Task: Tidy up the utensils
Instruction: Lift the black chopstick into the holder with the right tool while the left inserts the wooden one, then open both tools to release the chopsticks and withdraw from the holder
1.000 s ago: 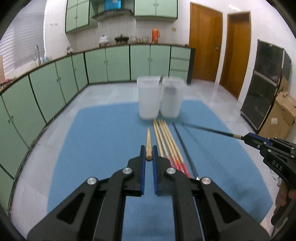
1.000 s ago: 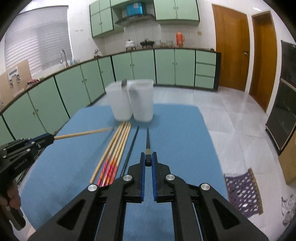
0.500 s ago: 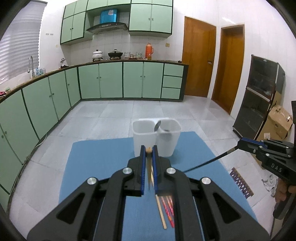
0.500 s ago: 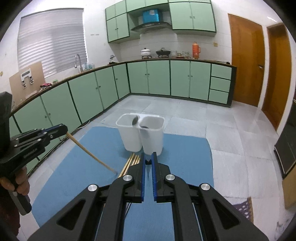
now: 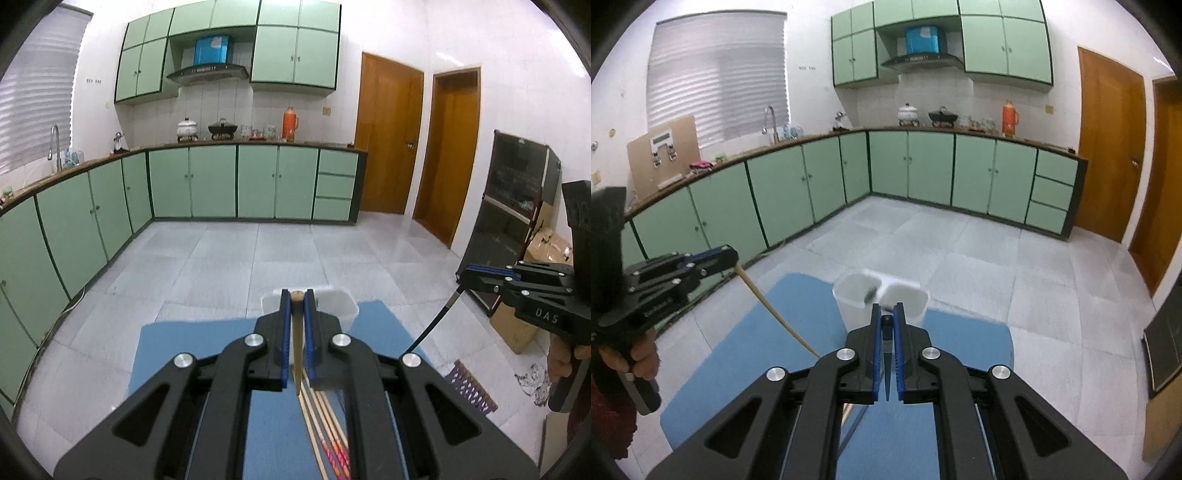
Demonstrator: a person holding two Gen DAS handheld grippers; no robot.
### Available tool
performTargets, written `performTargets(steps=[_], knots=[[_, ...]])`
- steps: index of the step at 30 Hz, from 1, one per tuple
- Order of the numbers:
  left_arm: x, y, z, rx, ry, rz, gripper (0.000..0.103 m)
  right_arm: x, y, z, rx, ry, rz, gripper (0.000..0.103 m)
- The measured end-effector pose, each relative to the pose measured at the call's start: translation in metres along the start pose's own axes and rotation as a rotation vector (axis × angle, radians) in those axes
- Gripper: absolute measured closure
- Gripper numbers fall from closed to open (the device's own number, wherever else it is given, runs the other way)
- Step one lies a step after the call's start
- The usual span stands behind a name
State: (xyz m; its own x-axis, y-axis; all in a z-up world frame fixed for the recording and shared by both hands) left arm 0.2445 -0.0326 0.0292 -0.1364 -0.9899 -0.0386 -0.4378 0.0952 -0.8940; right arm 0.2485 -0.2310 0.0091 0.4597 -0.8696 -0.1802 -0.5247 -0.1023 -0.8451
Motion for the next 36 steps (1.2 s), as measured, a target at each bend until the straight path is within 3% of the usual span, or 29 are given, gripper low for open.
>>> performTargets(steps=[7,14,23,32,35,36], knots=[[0.005,-0.058,-0.007,0.119,-0.008,-0.007,0.097,0.004,-0.064,-0.016,0.102,0.003,-0.031,0.097],[0.020,-0.095,0.032,0.180,-0.037,-0.005,0.097,0.018,-0.114,0.010,0.162,0.045,-0.063,0.097],[0.035,-0.065,0.120,0.094,-0.062,0.022,0.097,0.055,-0.085,0.097,0.077,0.050,-0.020,0.097],[0.023,-0.032,0.157,0.007,-0.071,0.024,0.093,0.075,-0.043,0.134,0.001,0.053,0.035,0.096],[0.017,-0.027,0.157,-0.012,-0.070,0.012,0.077,0.079,-0.036,0.132,-0.001,0.060,0.044,0.095],[0.015,-0.027,0.155,-0.009,-0.071,0.005,0.067,0.078,-0.035,0.130,0.003,0.060,0.049,0.092]])
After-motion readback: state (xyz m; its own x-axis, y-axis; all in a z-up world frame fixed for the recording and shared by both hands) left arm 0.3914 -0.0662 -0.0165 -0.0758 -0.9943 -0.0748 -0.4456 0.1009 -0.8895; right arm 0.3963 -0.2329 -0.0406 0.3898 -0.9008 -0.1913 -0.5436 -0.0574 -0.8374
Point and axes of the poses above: each gripper's, at about its wrist camera, not at the fingertips, and z roughly the way its jaws point, x to its right, y to its underside, the point moved 9 cm from there along z, roughly the way its jaws point, and after that the axes turned 14 degrees about -y, right-handed, at the moved point
